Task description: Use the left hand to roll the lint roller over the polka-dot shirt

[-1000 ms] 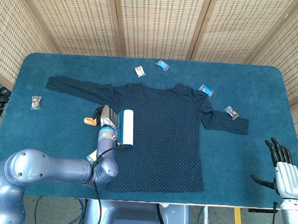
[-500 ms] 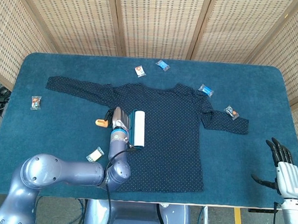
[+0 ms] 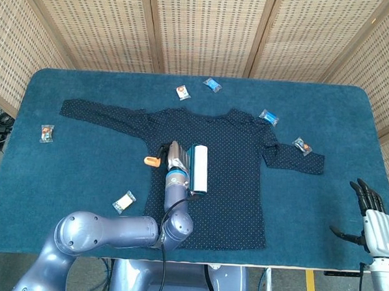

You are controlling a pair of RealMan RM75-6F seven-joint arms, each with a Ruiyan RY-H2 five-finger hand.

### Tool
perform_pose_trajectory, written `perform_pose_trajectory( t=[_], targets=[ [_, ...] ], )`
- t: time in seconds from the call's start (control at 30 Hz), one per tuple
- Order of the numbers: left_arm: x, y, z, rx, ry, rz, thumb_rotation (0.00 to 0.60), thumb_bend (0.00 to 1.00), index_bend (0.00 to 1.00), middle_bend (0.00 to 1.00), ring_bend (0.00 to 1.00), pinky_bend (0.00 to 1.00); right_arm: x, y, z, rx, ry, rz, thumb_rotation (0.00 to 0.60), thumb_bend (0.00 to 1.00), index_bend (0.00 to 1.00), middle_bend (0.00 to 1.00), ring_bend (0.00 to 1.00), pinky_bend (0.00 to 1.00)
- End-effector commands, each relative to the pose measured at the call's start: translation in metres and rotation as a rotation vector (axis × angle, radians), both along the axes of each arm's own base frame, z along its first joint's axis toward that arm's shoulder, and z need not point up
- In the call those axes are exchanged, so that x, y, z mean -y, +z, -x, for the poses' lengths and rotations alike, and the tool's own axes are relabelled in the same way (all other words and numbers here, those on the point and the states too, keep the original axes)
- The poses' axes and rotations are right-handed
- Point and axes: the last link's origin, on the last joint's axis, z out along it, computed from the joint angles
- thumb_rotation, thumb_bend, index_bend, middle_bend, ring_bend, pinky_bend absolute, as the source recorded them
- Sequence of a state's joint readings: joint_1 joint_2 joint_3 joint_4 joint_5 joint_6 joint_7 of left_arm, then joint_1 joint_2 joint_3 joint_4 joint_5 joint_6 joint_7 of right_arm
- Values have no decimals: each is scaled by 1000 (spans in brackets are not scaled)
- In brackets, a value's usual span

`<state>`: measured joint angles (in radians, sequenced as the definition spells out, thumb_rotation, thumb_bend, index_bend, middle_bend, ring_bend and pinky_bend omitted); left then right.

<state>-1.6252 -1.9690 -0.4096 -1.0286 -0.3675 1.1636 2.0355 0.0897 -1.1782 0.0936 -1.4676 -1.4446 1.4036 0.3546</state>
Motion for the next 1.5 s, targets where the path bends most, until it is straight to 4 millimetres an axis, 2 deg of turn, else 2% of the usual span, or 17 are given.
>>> perform_pose_trajectory(
  t=[0.03,0.23,0.4,0.77,1.07,1.23,1.5],
  targets=[
    [6,-11,-10,-14,-28,23,600,893,909,931,814,718,1,0,2,1,-8,0,600,131,0,0,0,0],
    [7,-9,-4,-32,-32,28,600,893,909,931,814,718,1,0,2,-3,-6,-2,600,131,0,0,0,0],
    [9,0,9,-44,-31,29,600,893,909,931,814,718,0,-3,0,-12,1,-10,600,131,0,0,0,0],
    [10,44,67,-69,2,15,600,893,909,931,814,718,-4,-8,-11,-42,36,-18,600,131,0,0,0,0],
    [17,66,101,-70,3,22,600,893,909,931,814,718,-5,-9,-13,-51,42,-15,600,130,0,0,0,0],
    [18,67,102,-48,-5,23,600,894,909,931,814,718,-5,-10,-15,-53,47,-17,600,131,0,0,0,0],
    [17,51,82,-34,-34,35,600,894,909,931,814,718,-4,-8,-13,-47,38,-15,600,130,0,0,0,0]
  ],
)
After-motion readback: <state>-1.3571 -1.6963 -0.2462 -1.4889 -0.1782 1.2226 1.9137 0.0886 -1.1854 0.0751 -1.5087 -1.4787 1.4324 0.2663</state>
